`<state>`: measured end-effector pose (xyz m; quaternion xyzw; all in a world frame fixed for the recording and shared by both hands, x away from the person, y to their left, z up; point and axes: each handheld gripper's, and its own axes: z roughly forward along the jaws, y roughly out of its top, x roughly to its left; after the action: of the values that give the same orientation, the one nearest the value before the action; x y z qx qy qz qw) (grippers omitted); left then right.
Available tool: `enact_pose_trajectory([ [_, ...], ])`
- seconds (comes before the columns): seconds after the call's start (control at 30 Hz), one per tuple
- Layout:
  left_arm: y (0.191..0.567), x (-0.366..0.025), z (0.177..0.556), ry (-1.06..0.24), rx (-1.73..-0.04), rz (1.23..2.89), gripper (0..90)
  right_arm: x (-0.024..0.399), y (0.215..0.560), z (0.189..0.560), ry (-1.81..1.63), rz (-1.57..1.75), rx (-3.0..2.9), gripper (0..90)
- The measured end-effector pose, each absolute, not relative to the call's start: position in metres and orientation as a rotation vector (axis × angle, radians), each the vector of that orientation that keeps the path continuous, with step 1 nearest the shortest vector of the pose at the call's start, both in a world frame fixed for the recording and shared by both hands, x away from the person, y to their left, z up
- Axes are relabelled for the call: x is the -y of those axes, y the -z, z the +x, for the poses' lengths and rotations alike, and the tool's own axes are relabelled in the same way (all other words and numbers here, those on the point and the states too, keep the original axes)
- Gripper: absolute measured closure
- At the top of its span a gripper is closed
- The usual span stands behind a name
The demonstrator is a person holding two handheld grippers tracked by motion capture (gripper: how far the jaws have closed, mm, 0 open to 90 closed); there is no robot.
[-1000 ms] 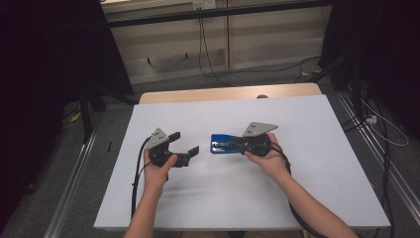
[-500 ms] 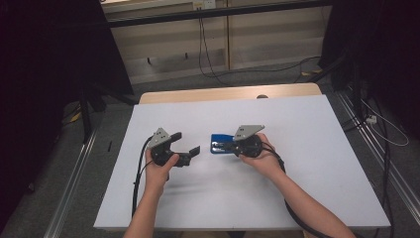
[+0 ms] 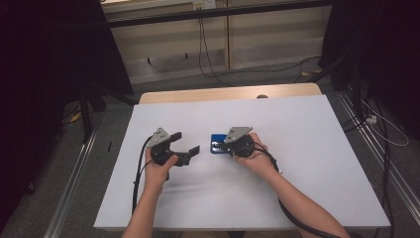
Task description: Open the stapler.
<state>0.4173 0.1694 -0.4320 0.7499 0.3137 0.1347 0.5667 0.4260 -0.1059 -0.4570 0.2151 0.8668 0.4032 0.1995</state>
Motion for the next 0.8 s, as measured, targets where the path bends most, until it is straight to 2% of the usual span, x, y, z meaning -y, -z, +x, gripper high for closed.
enact_pose_trajectory([
  [0.33, 0.438, -0.165, 0.425, -0.284, -0.778, 1.743, 3.6, 0.105, 0.459, 0.427, -1.138, 0.603, -2.417, 90.0],
  [0.47, 0.436, -0.157, 0.431, -0.304, -0.767, 1.813, 4.7, 0.106, 0.459, 0.427, -1.161, 0.638, -2.418, 90.0],
  [0.8, 0.443, -0.138, 0.445, -0.284, -0.724, 1.947, 14.8, 0.107, 0.460, 0.427, -1.180, 0.664, -2.414, 90.0],
])
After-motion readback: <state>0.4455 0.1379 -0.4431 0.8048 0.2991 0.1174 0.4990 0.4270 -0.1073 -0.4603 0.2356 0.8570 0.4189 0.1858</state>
